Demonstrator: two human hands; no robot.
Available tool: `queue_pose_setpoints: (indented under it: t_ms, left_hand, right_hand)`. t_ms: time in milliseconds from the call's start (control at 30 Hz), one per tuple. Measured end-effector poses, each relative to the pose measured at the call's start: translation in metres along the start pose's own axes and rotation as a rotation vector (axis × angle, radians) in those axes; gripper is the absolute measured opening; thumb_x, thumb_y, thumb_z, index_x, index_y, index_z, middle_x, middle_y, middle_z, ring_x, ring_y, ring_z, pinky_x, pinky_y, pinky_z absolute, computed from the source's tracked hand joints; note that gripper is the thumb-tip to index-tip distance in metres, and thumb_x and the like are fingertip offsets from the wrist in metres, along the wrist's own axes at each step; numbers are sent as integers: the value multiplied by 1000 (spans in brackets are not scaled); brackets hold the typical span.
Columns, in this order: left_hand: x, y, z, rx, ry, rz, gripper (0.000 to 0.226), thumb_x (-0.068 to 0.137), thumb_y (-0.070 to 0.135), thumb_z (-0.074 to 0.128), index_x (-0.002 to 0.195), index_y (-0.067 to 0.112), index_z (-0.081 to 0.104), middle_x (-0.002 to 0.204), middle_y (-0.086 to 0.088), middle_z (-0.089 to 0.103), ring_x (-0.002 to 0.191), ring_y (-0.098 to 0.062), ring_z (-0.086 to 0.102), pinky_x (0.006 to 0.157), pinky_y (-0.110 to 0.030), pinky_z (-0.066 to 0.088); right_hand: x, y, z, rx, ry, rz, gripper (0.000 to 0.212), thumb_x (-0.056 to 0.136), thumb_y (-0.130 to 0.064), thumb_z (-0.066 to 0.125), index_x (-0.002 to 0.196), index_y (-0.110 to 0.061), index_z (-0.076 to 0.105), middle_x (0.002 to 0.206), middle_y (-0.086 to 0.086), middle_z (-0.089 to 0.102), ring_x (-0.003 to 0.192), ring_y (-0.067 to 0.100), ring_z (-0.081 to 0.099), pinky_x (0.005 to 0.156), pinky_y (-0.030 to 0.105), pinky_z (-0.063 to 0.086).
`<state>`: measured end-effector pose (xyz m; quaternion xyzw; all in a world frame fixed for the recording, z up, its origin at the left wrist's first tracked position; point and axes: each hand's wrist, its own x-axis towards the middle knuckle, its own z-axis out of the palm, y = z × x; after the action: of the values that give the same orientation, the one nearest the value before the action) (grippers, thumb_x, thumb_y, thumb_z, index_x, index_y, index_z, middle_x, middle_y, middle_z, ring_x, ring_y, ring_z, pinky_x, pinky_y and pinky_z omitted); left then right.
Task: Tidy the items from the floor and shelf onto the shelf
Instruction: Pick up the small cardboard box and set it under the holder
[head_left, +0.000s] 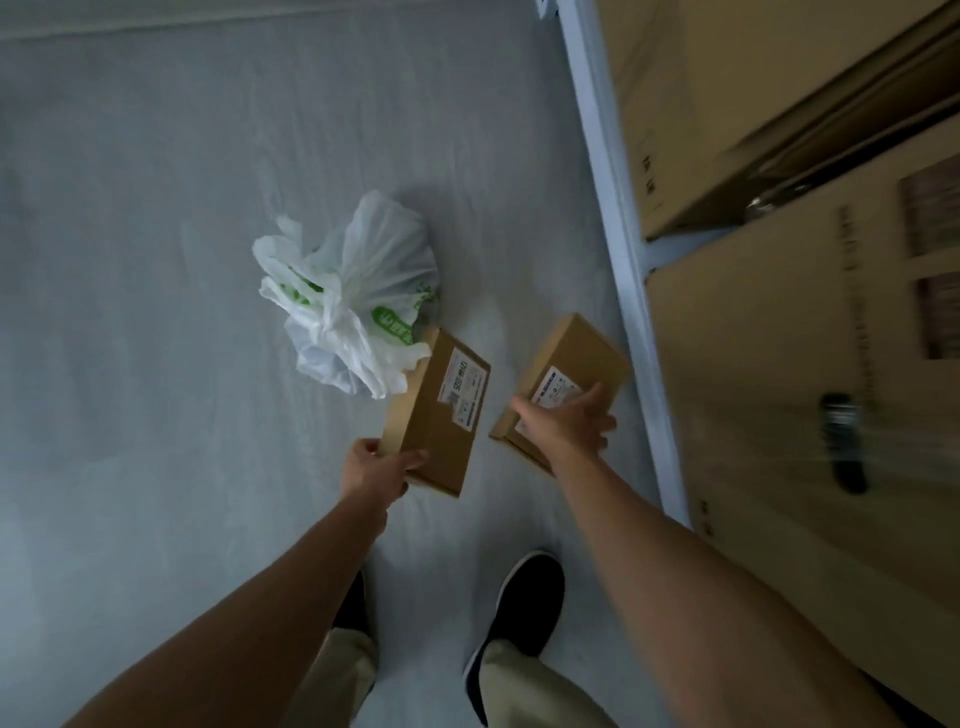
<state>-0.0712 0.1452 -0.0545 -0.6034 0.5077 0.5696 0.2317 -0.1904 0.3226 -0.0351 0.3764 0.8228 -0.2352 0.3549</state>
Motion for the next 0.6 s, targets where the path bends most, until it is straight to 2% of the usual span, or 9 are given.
queue_pose_setpoints:
  t_ms: [200, 333, 400, 467, 500, 533, 600]
  left_hand:
    - [-182, 18, -50, -59, -213, 28, 69, 76, 14, 80, 136, 15, 46, 124, -11, 61, 105, -30, 66, 81, -41, 58]
    - [-307, 39, -80, -64, -356, 72, 61, 77, 16, 81, 130, 13, 51, 121, -13, 66, 103, -29, 69, 79, -39, 59]
    - [-367, 54, -94, -32, -447, 99, 65, 70, 20, 85, 125, 14, 53, 118, -14, 67, 102, -30, 70, 79, -40, 60]
    - [-418, 67, -109, 14, -514, 148, 81, 53, 33, 94, 121, 15, 55, 115, -14, 69, 102, -30, 71, 82, -42, 59]
    - [-440, 72, -116, 38, -549, 175, 86, 49, 38, 94, 122, 16, 54, 115, -14, 69, 103, -29, 71, 86, -44, 59]
    - [-461, 76, -123, 65, -588, 200, 85, 53, 39, 93, 125, 17, 52, 116, -13, 69, 104, -29, 70, 90, -46, 57]
    - [-499, 85, -139, 82, -673, 261, 69, 72, 30, 84, 131, 22, 49, 121, -10, 69, 108, -29, 69, 96, -50, 53]
  right_hand:
    - [-172, 16, -117, 26, -162, -70, 130, 56, -56, 85, 154, -34, 2, 147, 15, 25, 135, 41, 35, 105, 53, 42]
    - [-284, 22, -192, 85, -215, -177, 135, 52, -61, 86, 154, -35, 2, 149, 14, 25, 137, 40, 35, 109, 55, 40]
    - [-334, 26, -227, 86, -209, -264, 135, 49, -68, 82, 154, -35, 3, 148, 13, 25, 137, 37, 35, 109, 53, 40]
    - [-379, 31, -258, 91, -194, -357, 134, 48, -73, 77, 154, -36, 4, 150, 11, 24, 139, 33, 33, 110, 51, 40]
    - [-400, 33, -273, 102, -186, -401, 130, 52, -74, 75, 154, -36, 6, 150, 9, 23, 139, 30, 32, 110, 49, 40]
    - [-421, 38, -286, 106, -166, -450, 120, 59, -73, 72, 154, -35, 8, 149, 7, 23, 139, 28, 32, 110, 48, 40]
    - [-457, 46, -313, 131, -86, -568, 89, 78, -66, 62, 150, -36, 19, 143, 5, 29, 134, 25, 38, 105, 47, 46]
